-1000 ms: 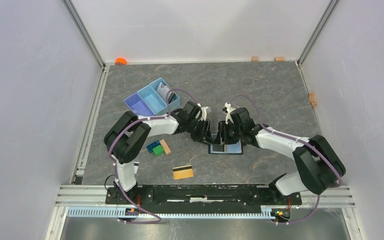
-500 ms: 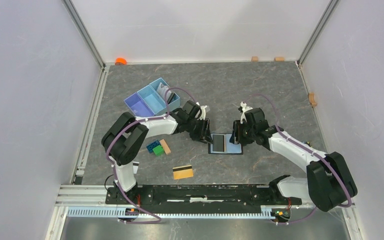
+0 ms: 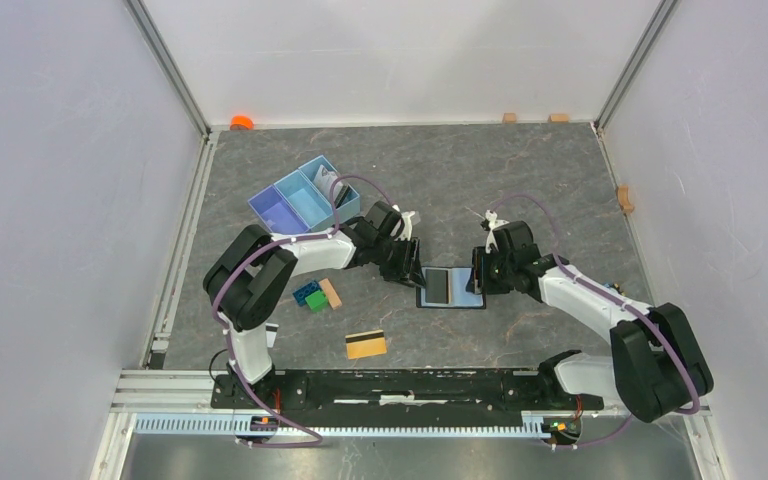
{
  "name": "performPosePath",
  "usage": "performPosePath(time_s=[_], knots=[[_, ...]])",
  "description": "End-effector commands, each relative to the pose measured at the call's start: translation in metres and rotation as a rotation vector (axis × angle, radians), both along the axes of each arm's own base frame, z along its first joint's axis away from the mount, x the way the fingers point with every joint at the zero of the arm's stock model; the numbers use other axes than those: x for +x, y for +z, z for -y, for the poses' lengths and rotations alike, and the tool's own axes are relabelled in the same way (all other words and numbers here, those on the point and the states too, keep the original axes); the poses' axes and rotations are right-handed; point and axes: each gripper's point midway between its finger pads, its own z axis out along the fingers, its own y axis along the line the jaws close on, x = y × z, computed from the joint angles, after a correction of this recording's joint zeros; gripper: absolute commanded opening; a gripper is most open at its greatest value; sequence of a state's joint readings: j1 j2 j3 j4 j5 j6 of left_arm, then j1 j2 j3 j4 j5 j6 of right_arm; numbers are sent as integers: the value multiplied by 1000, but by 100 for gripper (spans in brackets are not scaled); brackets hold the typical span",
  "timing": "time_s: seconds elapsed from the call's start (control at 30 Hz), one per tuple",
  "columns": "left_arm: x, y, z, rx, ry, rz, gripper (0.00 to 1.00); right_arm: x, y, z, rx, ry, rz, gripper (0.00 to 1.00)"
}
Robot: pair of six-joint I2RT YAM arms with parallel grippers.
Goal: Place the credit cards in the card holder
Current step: Turn over the card slot in the card holder.
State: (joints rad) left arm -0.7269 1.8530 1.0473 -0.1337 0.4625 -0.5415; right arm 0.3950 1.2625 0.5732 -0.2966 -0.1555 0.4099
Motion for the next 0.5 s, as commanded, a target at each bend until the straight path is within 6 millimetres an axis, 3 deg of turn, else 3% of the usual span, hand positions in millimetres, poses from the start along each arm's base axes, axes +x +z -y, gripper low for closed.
performPosePath(time_s=[0.0, 0.47], knots=[[2, 13, 3, -16, -13, 38, 45, 2, -3, 2, -6, 3, 8, 43], [-3, 7, 6, -12, -30, 19, 40, 1, -2, -14, 105, 16, 10, 40]])
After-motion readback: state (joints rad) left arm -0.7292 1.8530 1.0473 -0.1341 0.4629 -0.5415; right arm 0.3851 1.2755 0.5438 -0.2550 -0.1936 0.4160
